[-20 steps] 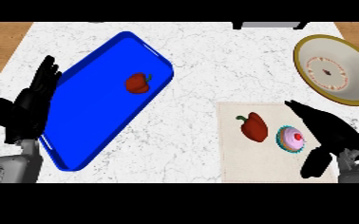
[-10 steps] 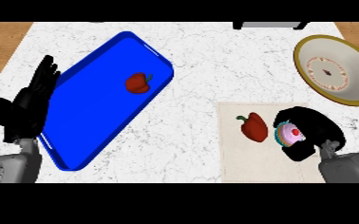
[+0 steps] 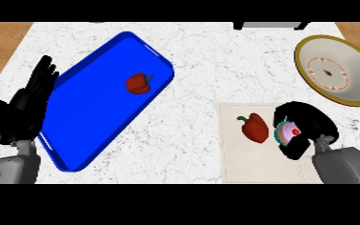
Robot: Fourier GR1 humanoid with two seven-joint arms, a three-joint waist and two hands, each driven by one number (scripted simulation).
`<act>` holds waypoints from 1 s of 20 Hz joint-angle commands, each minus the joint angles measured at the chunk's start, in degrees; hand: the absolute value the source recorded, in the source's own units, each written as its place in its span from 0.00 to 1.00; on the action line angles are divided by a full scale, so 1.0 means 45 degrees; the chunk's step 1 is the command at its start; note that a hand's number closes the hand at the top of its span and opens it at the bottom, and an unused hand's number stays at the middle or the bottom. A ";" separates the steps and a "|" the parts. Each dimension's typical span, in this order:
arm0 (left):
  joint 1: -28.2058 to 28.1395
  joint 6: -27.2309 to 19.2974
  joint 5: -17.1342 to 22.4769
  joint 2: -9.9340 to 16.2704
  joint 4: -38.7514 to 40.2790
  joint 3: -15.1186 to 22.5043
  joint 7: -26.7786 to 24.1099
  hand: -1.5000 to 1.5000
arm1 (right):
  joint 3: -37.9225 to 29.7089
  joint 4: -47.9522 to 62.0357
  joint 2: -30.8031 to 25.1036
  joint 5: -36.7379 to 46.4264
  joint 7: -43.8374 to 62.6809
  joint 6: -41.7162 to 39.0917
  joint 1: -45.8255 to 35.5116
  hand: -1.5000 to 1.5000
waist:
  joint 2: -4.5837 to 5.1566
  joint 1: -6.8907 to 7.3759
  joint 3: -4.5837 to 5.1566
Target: Pick the cupcake from the placemat and place it in the bowl
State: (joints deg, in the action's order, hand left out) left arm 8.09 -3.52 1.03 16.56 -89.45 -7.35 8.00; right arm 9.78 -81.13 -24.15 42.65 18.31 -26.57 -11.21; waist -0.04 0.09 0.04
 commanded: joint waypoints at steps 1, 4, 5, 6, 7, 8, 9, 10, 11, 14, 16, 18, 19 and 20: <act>0.0420 -0.0138 -0.0251 -0.0067 0.0382 -0.0091 -0.0033 0.50 | -0.0410 0.0996 0.0678 0.0773 0.0626 0.1012 -0.1115 1.00 | 0.0026 0.0034 -0.0010; 0.0707 -0.0107 -0.0353 -0.0394 0.0616 0.0374 -0.0383 0.50 | -0.0777 0.3618 0.2519 0.1407 0.3118 0.2030 -0.4069 1.00 | 0.0203 0.0549 -0.0015; 0.0483 -0.0126 -0.0424 -0.0404 0.0459 0.0435 -0.0230 0.50 | -0.1341 0.4254 0.2323 0.1411 0.3072 0.2490 -0.4447 1.00 | 0.0166 0.0501 -0.0021; 0.0730 0.0189 -0.0096 -0.0074 0.0204 0.0220 0.0098 0.50 | -0.1559 0.4970 0.2596 0.1714 0.3741 0.3070 -0.4890 1.00 | 0.0221 0.0736 -0.0030; 0.0464 0.0164 -0.0232 -0.0229 0.0241 0.0373 -0.0261 0.50 | -0.1706 0.5382 0.2620 0.1890 0.4040 0.3251 -0.5804 1.00 | 0.0219 0.0788 -0.0023; 0.1159 0.0629 0.0238 0.0333 0.0410 -0.0061 0.0342 0.50 | -0.1792 0.6239 0.2523 0.2164 0.3629 0.3989 -0.5986 1.00 | 0.0237 0.0689 -0.0031; 0.0596 0.0114 -0.0293 -0.0262 0.0688 0.0277 -0.0415 0.50 | -0.1723 0.6688 0.2853 0.2384 0.3660 0.4523 -0.6475 1.00 | 0.0193 0.0557 -0.0020; 0.0333 0.0394 0.0032 -0.0007 0.0097 0.0067 0.0015 0.50 | -0.1731 0.6773 0.2423 0.2597 0.3640 0.4398 -0.6743 1.00 | 0.0104 0.0436 -0.0017; 0.0412 0.0339 -0.0015 -0.0077 0.0403 0.0028 -0.0045 0.50 | -0.1765 0.7032 0.2572 0.2665 0.3506 0.4755 -0.7058 1.00 | 0.0096 0.0338 -0.0015; -0.0197 0.0144 -0.0291 -0.0321 0.0236 0.0211 -0.0400 0.50 | -0.1388 0.6113 0.2530 0.3514 0.4774 0.5063 -0.7677 1.00 | 0.0018 0.0259 -0.0006; -0.0063 -0.0194 -0.0561 -0.0442 0.0245 0.0277 -0.0344 0.50 | -0.1382 0.5591 0.2092 0.4031 0.5456 0.5147 -0.8326 1.00 | -0.0004 0.0183 0.0000; -0.0227 0.0210 -0.0254 -0.0029 -0.0088 0.0031 -0.0083 0.50 | -0.1197 0.4382 0.1774 0.4699 0.6048 0.5871 -0.8055 1.00 | -0.0106 0.0038 0.0000; -0.0201 -0.0225 -0.0709 -0.0632 0.0328 0.0487 -0.0579 0.50 | -0.1299 0.4386 0.1843 0.4947 0.6164 0.6518 -0.8731 1.00 | -0.0033 0.0069 0.0004; -0.0086 -0.0160 -0.0449 -0.0305 -0.0318 0.0173 0.0044 0.50 | -0.1419 0.4000 0.1441 0.5060 0.6030 0.6808 -0.8394 1.00 | -0.0079 0.0033 -0.0010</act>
State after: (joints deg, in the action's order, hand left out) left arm 8.21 -3.78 -0.92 15.01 -88.73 -6.29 7.04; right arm 3.77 -59.09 -15.47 61.73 42.63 -0.94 -46.99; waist -0.13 0.67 0.03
